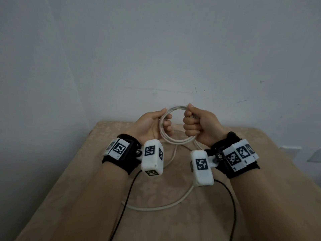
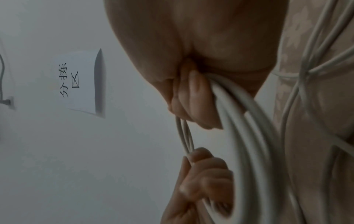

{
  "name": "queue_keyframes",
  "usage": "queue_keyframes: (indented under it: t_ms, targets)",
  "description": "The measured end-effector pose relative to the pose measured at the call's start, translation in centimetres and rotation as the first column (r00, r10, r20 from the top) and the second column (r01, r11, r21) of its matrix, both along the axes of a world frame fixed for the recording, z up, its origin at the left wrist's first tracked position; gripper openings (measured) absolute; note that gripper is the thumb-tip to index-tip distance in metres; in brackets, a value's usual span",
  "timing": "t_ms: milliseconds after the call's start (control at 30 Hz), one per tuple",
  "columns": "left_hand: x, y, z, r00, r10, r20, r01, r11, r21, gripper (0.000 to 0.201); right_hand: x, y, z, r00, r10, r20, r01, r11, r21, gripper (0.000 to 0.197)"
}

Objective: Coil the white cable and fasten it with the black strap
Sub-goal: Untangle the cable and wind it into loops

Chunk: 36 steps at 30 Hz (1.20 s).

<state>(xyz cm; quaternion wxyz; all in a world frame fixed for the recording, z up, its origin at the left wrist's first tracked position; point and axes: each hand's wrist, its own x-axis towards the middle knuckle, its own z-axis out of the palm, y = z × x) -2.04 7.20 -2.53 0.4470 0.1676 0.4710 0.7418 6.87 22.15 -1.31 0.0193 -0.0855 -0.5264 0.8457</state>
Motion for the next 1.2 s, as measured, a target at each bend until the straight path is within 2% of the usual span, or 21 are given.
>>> queue_keyframes:
  t_ms: [100, 200, 333, 367, 433, 500, 600, 700, 800, 900, 967, 1067, 1167, 1200]
  targets:
    - [-0.4, -0.6, 0.1, 0.986, 0.036, -0.164, -0.056, 0.991, -0.121, 0.030, 0.4, 0.2, 0.1, 0.983, 0.141, 0.120, -0.158, 0.977, 0.142, 0.040]
    - [-0.6, -0.6, 0.3, 0.928, 0.044, -0.371, -0.087, 0.991, -0.099, 0.032, 0.7, -0.3, 0.3, 0.919, 0.319, 0.231, -0.372, 0.897, 0.238, 0.040]
    - [0.2, -0.5, 0.6, 0.857, -0.169, -0.487, 0.100, 0.981, -0.165, 0.041, 0.8, -0.8, 0.4, 0.861, 0.427, 0.276, -0.500, 0.807, 0.313, 0.040]
    - [0.4, -0.4, 0.7, 0.836, -0.203, -0.509, 0.115, 0.973, -0.199, 0.043, 0.8, -0.7, 0.4, 0.854, 0.444, 0.273, -0.515, 0.799, 0.311, 0.039]
    - [0.7, -0.2, 0.8, 0.803, -0.191, -0.565, 0.055, 0.967, -0.249, 0.044, 1.0, -0.2, 0.5, 0.842, 0.480, 0.247, -0.537, 0.792, 0.291, 0.039]
    - [0.6, -0.1, 0.8, 0.785, -0.128, -0.606, -0.024, 0.971, -0.236, 0.043, 1.1, 0.3, 0.6, 0.846, 0.492, 0.204, -0.532, 0.800, 0.277, 0.038]
    - [0.3, -0.5, 1.0, 0.787, -0.016, -0.617, -0.109, 0.980, -0.165, 0.035, 1.3, 0.8, 0.8, 0.894, 0.430, 0.123, -0.448, 0.857, 0.254, 0.035]
    - [0.0, -0.9, 1.4, 0.777, -0.007, -0.629, -0.106, 0.984, -0.141, 0.027, 1.3, 1.2, 0.7, 0.919, 0.384, 0.086, -0.393, 0.880, 0.266, 0.035]
    - [-0.1, -1.0, 1.7, 0.710, 0.013, -0.704, -0.148, 0.980, -0.131, 0.027, 1.4, 1.2, 0.8, 0.927, 0.360, 0.105, -0.374, 0.867, 0.330, 0.033]
    - [0.2, -1.2, 2.1, 0.601, -0.010, -0.799, -0.232, 0.955, -0.187, 0.025, 1.5, 0.8, 1.0, 0.937, 0.322, 0.136, -0.349, 0.843, 0.410, 0.032]
    - [0.0, -1.4, 2.1, 0.563, -0.013, -0.826, -0.297, 0.930, -0.217, 0.030, 1.5, 0.7, 1.1, 0.944, 0.294, 0.147, -0.329, 0.837, 0.438, 0.034]
    - [-0.2, -1.8, 2.1, 0.581, -0.003, -0.814, -0.329, 0.914, -0.239, 0.037, 1.5, 0.9, 1.2, 0.959, 0.254, 0.123, -0.282, 0.858, 0.430, 0.038]
    - [0.2, -1.9, 2.5, 0.682, -0.057, -0.729, -0.208, 0.941, -0.269, 0.036, 1.5, 1.1, 1.2, 0.975, 0.215, 0.060, -0.220, 0.892, 0.395, 0.037]
    - [0.3, -1.9, 2.7, 0.707, -0.093, -0.701, -0.157, 0.946, -0.284, 0.041, 1.4, 1.1, 1.2, 0.979, 0.202, 0.041, -0.202, 0.902, 0.382, 0.037]
